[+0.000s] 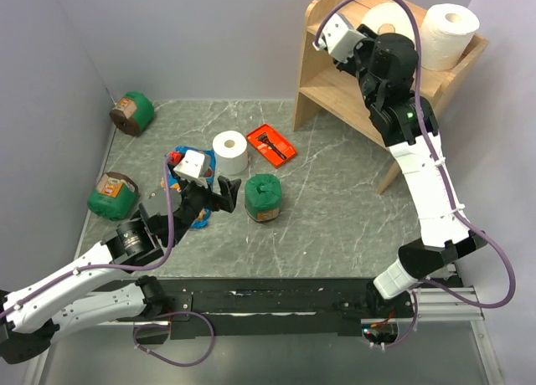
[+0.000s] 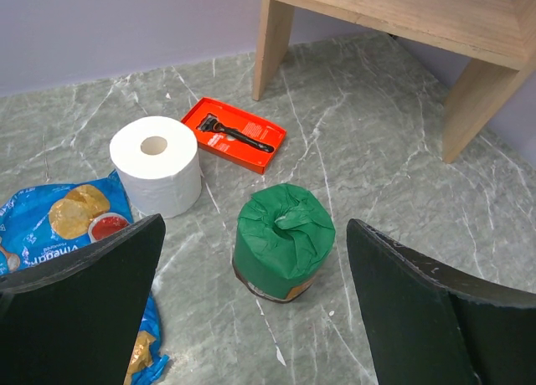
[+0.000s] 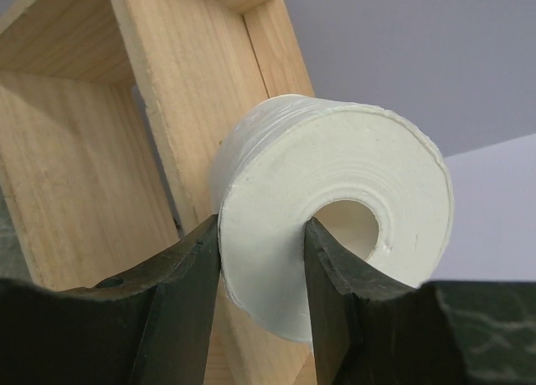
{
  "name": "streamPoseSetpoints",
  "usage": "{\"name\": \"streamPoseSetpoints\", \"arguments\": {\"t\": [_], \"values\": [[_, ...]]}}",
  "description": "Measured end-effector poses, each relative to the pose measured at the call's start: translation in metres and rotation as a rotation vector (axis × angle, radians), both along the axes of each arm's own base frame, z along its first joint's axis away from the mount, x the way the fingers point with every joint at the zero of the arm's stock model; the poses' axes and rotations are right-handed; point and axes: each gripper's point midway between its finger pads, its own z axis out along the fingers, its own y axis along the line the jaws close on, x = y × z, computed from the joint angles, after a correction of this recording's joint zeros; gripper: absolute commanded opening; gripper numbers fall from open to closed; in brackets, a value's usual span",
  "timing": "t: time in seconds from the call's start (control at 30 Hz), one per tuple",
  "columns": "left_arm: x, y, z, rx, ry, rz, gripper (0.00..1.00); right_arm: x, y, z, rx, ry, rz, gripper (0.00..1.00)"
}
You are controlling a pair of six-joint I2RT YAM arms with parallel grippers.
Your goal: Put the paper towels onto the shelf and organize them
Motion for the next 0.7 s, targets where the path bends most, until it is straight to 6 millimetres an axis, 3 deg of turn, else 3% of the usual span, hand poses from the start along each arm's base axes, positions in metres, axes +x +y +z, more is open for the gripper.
{"name": "streamPoseSetpoints", "arguments": {"t": [0.33, 0.53, 0.7], "values": [[0.0, 0.0, 0.0, 0.001, 0.0, 0.0, 0.96, 0.013, -0.016, -0.002, 0.005, -0.007, -0.036, 0.42], [0.0, 0.0, 0.0, 0.001, 0.0, 0.0, 0.96, 0.026, -0.021, -0.011, 0.005, 0.009, -0.044, 0.52], [0.0, 0.0, 0.0, 0.001, 0.0, 0.001, 0.96, 0.03, -0.026, -0.003, 0.025, -0.027, -0.051, 0.63]]}}
